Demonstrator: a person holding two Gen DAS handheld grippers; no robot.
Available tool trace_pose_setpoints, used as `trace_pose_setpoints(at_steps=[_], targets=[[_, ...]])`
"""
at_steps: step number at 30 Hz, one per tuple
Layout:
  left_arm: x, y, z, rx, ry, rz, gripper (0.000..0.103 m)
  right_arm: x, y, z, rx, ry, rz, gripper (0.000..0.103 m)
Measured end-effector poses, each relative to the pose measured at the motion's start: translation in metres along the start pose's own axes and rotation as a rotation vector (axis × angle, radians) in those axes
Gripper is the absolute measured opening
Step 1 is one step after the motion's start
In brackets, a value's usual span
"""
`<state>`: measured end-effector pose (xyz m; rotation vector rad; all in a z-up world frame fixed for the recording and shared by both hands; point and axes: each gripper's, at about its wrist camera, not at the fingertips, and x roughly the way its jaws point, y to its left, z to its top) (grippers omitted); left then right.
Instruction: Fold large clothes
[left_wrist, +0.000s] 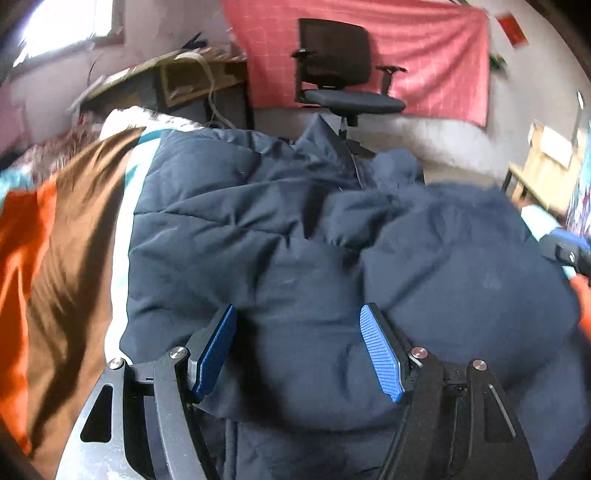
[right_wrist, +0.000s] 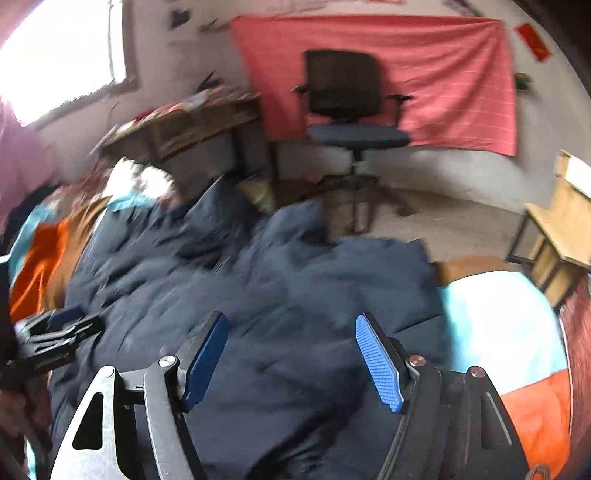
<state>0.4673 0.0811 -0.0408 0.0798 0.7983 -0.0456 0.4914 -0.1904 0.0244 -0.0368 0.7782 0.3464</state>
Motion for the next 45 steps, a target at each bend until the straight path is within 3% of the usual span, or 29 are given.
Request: trace_pose_setpoints(at_steps=[2,6,15,21,26,32,37,41,45], targets=[[0.005,-0.005,-0.007,0.046,-0.012,0.021,0.064,0.016,0.001,-0.01,-0.002,0.048,0.012,0.064],[0.017,-0.003,-0.014,0.028,-0.013,0.015,0.065,0.054,-0.004,-0.032,0.021,0.169,0.039,0.063],[0.027,-0.006,-0.025,0.027,-0.043,0.039,0.065,0.08,-0.013,-0.042,0.064,0.17,0.078,0.069],[0.025,-0.011,-0.034,0.03,-0.086,0.059,0.065,0.078,-0.018,-0.052,0.084,0.11,0.088,0.07],[0.017,-0.005,-0.036,-0.001,-0.087,0.006,0.066,0.074,-0.015,-0.053,0.074,0.095,0.07,0.071],[-0.005,-0.002,-0.021,-0.032,0.005,-0.029,0.067,0.068,-0.022,-0.042,0.12,0.157,0.111,0.075],[-0.036,0.014,-0.013,-0.115,0.04,-0.126,0.067,0.045,-0.016,-0.033,0.124,0.184,0.082,0.085],[-0.065,0.029,-0.005,-0.174,0.061,-0.219,0.067,0.017,-0.011,-0.028,0.146,0.18,0.074,0.086],[-0.098,0.043,-0.002,-0.197,0.061,-0.308,0.084,-0.021,-0.005,-0.017,0.205,0.165,0.06,0.089]])
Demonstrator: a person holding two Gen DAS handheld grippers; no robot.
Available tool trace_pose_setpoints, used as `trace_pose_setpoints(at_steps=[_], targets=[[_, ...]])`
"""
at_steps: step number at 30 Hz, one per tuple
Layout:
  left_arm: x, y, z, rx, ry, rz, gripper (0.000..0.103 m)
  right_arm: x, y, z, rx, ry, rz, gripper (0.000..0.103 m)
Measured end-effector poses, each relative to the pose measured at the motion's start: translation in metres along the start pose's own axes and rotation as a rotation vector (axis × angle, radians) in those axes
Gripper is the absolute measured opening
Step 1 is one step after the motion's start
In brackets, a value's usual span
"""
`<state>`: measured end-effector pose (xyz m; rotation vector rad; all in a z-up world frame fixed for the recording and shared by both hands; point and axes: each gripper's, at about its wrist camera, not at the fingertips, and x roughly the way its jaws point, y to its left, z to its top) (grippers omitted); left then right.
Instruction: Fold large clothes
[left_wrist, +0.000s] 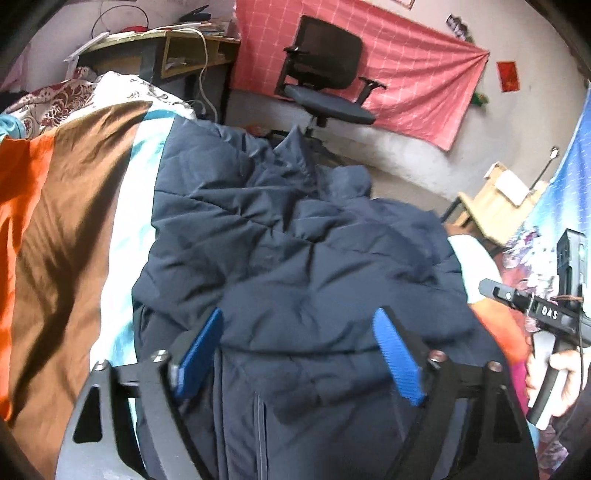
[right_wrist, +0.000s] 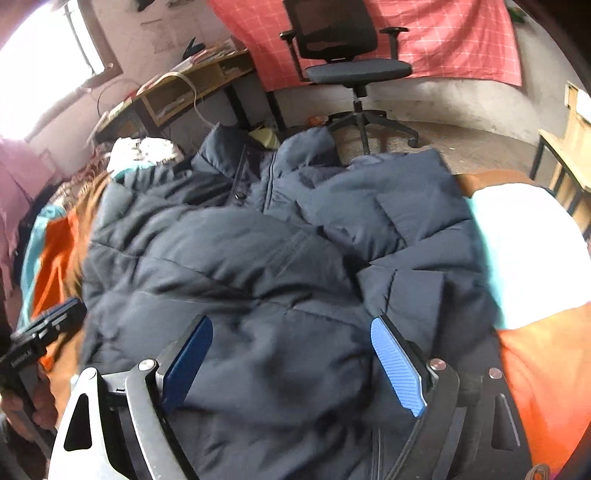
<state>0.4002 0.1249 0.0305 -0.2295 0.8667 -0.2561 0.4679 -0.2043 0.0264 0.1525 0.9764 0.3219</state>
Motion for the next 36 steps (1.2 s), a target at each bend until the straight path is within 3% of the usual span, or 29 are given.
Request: trace_pose_setpoints(at_steps=[4,9,12,16,21,28,32,36], targets=[[-0.032,0.006,0.006,0.019,0.008,-0.054,0.09,-0.04,0.016,0.007,0.048,-0.026,-0.048,0.094],[-0.045,0.016,0.022,0.068,-0.017,-0.016,0.099,-0.07,0.039,0.025,0.126,-0.055,-0.063,0.097],[-0.043,0.024,0.039,0.031,-0.022,-0.053,0.099,-0.077,0.05,0.038,0.186,-0.087,-0.025,0.1],[-0.039,0.039,0.063,-0.095,-0.021,-0.11,0.099,-0.076,0.055,0.045,0.212,-0.114,-0.011,0.103],[-0.043,0.057,0.08,-0.182,-0.116,-0.147,0.101,-0.065,0.058,0.056,0.182,-0.159,-0.028,0.103],[-0.006,0.064,0.117,-0.176,-0.133,-0.018,0.101,-0.031,0.044,0.077,0.102,-0.19,-0.055,0.103],[0.037,0.057,0.153,-0.094,-0.131,0.062,0.101,0.01,0.029,0.105,0.039,-0.171,-0.053,0.103],[0.092,0.05,0.19,-0.046,-0.134,0.15,0.101,0.064,0.001,0.14,0.086,-0.155,0.003,0.103]])
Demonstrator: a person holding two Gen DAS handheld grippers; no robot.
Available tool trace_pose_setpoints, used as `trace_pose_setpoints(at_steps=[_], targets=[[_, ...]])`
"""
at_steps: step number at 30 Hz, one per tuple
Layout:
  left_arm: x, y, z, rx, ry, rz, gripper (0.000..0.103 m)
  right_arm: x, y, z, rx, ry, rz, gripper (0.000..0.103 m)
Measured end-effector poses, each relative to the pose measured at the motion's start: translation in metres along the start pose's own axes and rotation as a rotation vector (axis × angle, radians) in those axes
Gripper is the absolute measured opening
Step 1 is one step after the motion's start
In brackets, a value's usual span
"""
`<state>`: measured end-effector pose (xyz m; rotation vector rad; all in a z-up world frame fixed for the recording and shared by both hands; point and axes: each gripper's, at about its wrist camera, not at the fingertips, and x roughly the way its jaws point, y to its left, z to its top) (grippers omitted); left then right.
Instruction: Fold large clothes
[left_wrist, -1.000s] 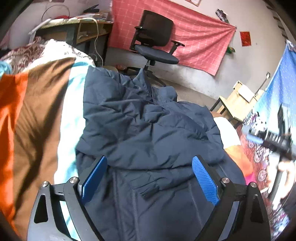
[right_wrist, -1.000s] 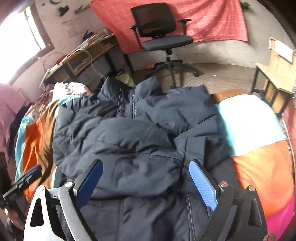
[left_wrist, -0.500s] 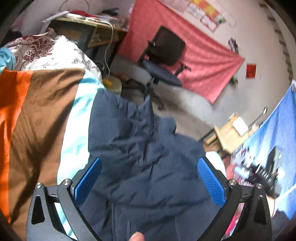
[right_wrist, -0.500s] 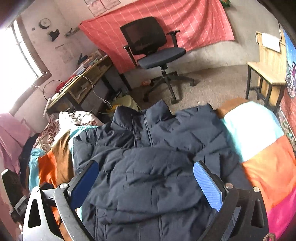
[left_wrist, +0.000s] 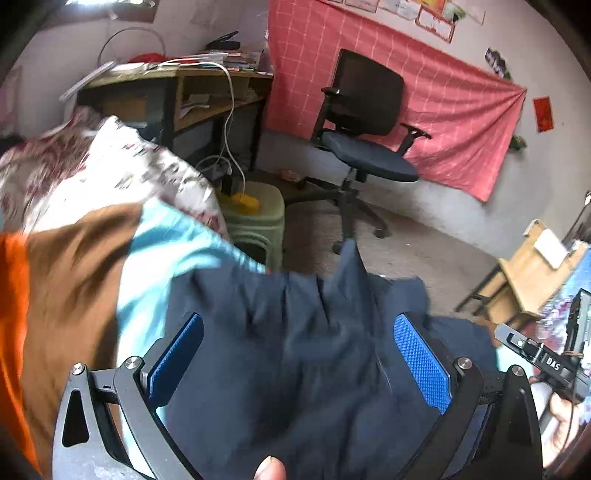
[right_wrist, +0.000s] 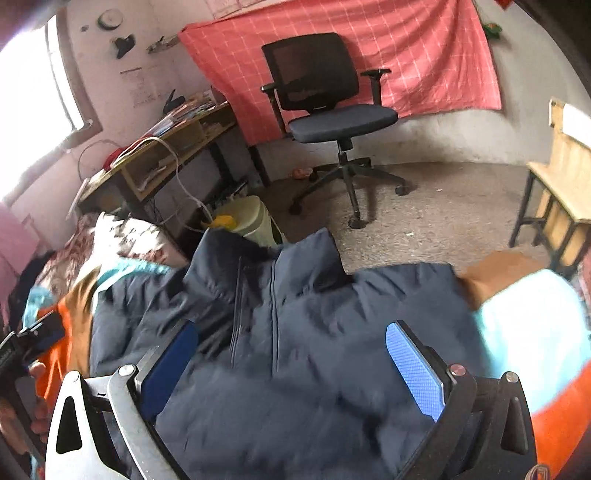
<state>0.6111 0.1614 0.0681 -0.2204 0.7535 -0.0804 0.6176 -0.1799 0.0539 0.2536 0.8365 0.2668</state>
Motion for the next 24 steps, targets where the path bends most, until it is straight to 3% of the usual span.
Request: trace_pose_setpoints(at_steps=[3,7,14,18,20,21,22,23,24], targets=[[0.039,-0.011,0.013,0.028,0.015,0.034,0.101,0.04,-0.015,0.018,0.052,0.026,0.017,0.103],[0.095,-0.026,0.026,0.017,0.117,0.112,0.101,0.096,-0.028,0.044,0.101,0.077,0.015,0.103],[0.15,-0.033,0.033,0.009,0.162,0.182,0.101,0.158,-0.053,0.069,0.195,0.085,-0.05,0.103],[0.167,-0.027,0.031,0.019,0.159,0.198,0.098,0.181,-0.069,0.069,0.275,0.113,-0.039,0.103],[0.171,-0.027,0.031,0.021,0.159,0.178,0.087,0.189,-0.073,0.068,0.294,0.132,-0.034,0.102],[0.172,-0.027,0.031,0.021,0.164,0.159,0.072,0.192,-0.072,0.07,0.3,0.14,-0.026,0.1],[0.172,-0.028,0.03,0.022,0.174,0.135,0.054,0.195,-0.073,0.069,0.308,0.15,-0.006,0.092],[0.172,-0.029,0.029,0.024,0.188,0.109,0.044,0.198,-0.072,0.068,0.309,0.159,0.002,0.081],[0.17,-0.031,0.029,0.027,0.197,0.088,0.025,0.2,-0.072,0.068,0.307,0.172,0.005,0.075]])
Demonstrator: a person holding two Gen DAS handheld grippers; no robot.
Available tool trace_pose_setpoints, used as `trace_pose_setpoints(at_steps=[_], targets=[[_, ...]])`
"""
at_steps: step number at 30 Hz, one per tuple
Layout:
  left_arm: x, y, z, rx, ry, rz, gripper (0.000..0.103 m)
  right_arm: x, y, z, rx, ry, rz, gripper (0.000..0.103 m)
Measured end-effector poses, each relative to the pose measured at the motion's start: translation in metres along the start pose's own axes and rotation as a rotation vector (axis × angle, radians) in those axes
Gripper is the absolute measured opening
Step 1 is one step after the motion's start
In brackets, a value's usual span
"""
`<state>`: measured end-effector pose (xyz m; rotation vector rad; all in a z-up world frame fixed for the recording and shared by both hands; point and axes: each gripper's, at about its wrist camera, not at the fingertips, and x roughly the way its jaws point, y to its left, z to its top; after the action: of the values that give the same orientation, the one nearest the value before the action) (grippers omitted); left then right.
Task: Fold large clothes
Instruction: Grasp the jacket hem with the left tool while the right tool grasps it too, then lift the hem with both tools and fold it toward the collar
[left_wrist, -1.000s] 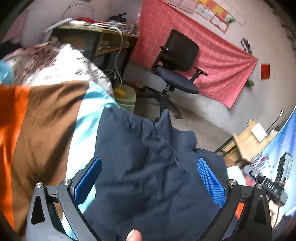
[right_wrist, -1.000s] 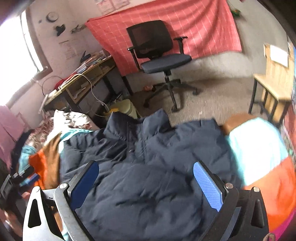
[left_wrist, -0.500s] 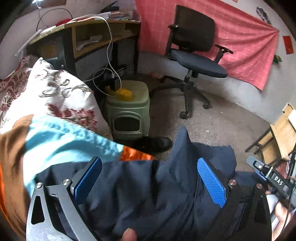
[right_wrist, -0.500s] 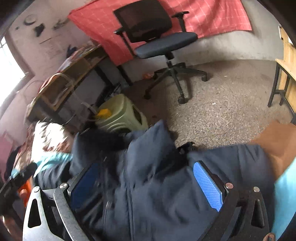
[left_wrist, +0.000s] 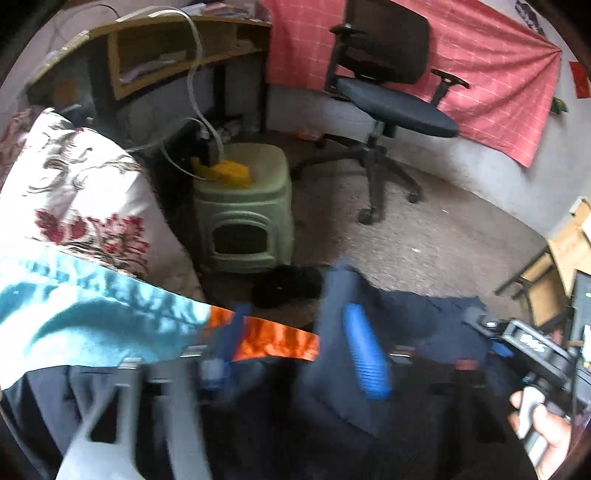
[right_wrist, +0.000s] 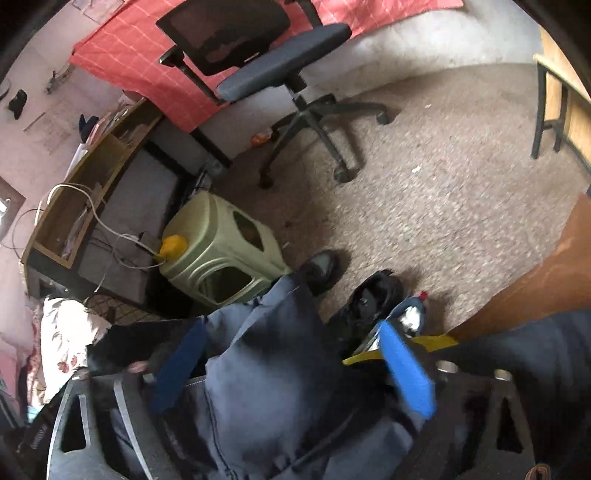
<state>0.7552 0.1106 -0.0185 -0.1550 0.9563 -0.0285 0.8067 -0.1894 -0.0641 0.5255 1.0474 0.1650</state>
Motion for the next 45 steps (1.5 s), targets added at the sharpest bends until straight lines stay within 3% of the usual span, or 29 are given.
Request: trace_pose_setpoints(at_steps=[1,4,9,13,20,29,37,40,45], targets=[[-0.002,-0.001,-0.001,0.005,0.007,-0.022,0.008,0.002,0.0,-0.001,-0.001,0.019,0.005,0.061],[-0.019,-0.005,-0.005,0.015,-0.023,-0.027,0.002,-0.009,0.0,-0.007,-0.006,0.006,-0.009,0.035],[-0.069,-0.007,-0.021,0.055,-0.117,-0.017,0.0,-0.047,0.01,-0.017,-0.062,-0.047,0.015,0.018],[-0.129,0.018,-0.033,0.013,-0.231,-0.046,0.0,-0.094,0.024,-0.031,-0.145,-0.097,0.053,0.015],[-0.167,0.02,-0.044,0.071,-0.205,-0.17,0.0,-0.178,0.032,-0.078,-0.249,-0.19,0.124,0.013],[-0.231,0.021,-0.078,0.107,-0.24,-0.337,0.0,-0.257,0.032,-0.153,-0.419,-0.303,0.128,0.012],[-0.271,0.033,-0.098,0.135,-0.307,-0.421,0.0,-0.284,-0.001,-0.243,-0.556,-0.384,0.108,0.012],[-0.264,0.015,-0.101,0.195,-0.283,-0.455,0.0,-0.276,-0.018,-0.27,-0.559,-0.373,0.073,0.012],[-0.239,-0.028,-0.124,0.331,-0.179,-0.55,0.0,-0.251,-0.033,-0.286,-0.541,-0.329,0.025,0.012]])
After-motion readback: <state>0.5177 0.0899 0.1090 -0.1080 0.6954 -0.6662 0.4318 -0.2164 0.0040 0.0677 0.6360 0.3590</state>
